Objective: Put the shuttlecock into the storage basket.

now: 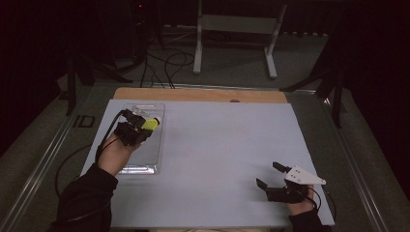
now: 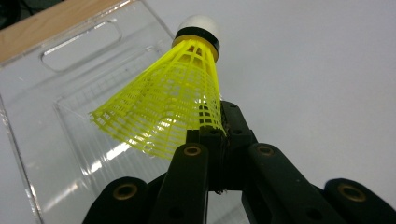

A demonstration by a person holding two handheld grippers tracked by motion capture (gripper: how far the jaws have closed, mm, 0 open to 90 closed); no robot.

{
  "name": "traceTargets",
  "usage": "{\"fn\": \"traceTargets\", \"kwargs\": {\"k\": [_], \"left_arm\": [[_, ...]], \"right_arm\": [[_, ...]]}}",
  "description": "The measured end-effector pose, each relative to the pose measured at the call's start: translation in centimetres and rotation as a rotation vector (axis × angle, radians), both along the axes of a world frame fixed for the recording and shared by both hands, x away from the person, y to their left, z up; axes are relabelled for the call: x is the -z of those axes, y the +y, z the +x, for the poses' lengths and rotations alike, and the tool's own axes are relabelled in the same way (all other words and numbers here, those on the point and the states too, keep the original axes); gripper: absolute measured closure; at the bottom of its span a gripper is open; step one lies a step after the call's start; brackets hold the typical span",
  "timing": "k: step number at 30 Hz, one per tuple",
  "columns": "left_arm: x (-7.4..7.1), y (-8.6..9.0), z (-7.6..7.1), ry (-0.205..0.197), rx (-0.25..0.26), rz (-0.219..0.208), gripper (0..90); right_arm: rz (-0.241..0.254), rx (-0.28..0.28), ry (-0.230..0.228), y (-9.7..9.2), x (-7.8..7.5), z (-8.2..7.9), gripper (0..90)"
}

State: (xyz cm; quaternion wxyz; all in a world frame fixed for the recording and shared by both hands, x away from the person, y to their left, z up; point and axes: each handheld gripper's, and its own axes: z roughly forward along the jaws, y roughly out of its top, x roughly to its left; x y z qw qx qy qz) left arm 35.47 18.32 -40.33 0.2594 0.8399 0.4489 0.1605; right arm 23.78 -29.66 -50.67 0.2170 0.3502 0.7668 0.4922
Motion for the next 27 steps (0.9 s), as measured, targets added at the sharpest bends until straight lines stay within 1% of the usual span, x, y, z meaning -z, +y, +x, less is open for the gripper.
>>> {"fn": "traceTargets", "kwargs": {"k": [1,2,4,6,9,12,13,15,17,19,24,27], "left_arm": [[0.0,0.0,0.0,0.0,0.0,0.0,90.0],[0.5,0.1,0.2,0.008,-0.011,-0.005,90.0],[0.7,0.2,0.2,0.01,-0.012,0.0,90.0],[1.3,0.2,0.4,0.023,-0.023,-0.009,90.0],[2.0,0.2,0.6,0.037,-0.029,-0.012,90.0],[2.5,0.3,0.7,0.048,-0.04,-0.011,90.0],[2.7,0.3,0.8,0.049,-0.044,-0.004,90.0],[2.9,0.3,0.9,0.062,-0.047,-0.004,90.0],[3.1,0.2,0.9,0.064,-0.048,-0.004,89.9],[3.5,0.2,1.0,0.081,-0.046,0.001,89.9],[3.9,0.0,1.3,0.103,-0.047,-0.003,89.8],[4.1,-0.1,1.3,0.12,-0.037,-0.002,89.5]], "right_arm": [[0.0,0.0,0.0,0.0,0.0,0.0,11.0],[0.0,-0.001,0.0,0.0,0.0,0.0,11.0],[-0.001,-0.001,0.0,0.0,0.0,0.0,11.0],[-0.002,0.0,0.0,0.0,0.0,0.0,11.0],[-0.001,-0.001,0.0,0.0,0.0,0.0,11.0],[-0.003,-0.001,0.0,0.0,0.0,0.0,11.0],[-0.004,0.0,0.0,0.0,0.0,0.0,11.0],[-0.004,0.001,0.001,0.0,0.0,0.0,11.0],[-0.006,0.001,0.002,0.0,0.0,0.0,11.0],[-0.007,0.001,0.002,0.0,0.0,0.0,11.0],[-0.008,-0.001,0.004,0.0,0.0,0.0,11.0],[-0.009,0.0,0.004,0.0,0.1,0.0,11.0]]}}
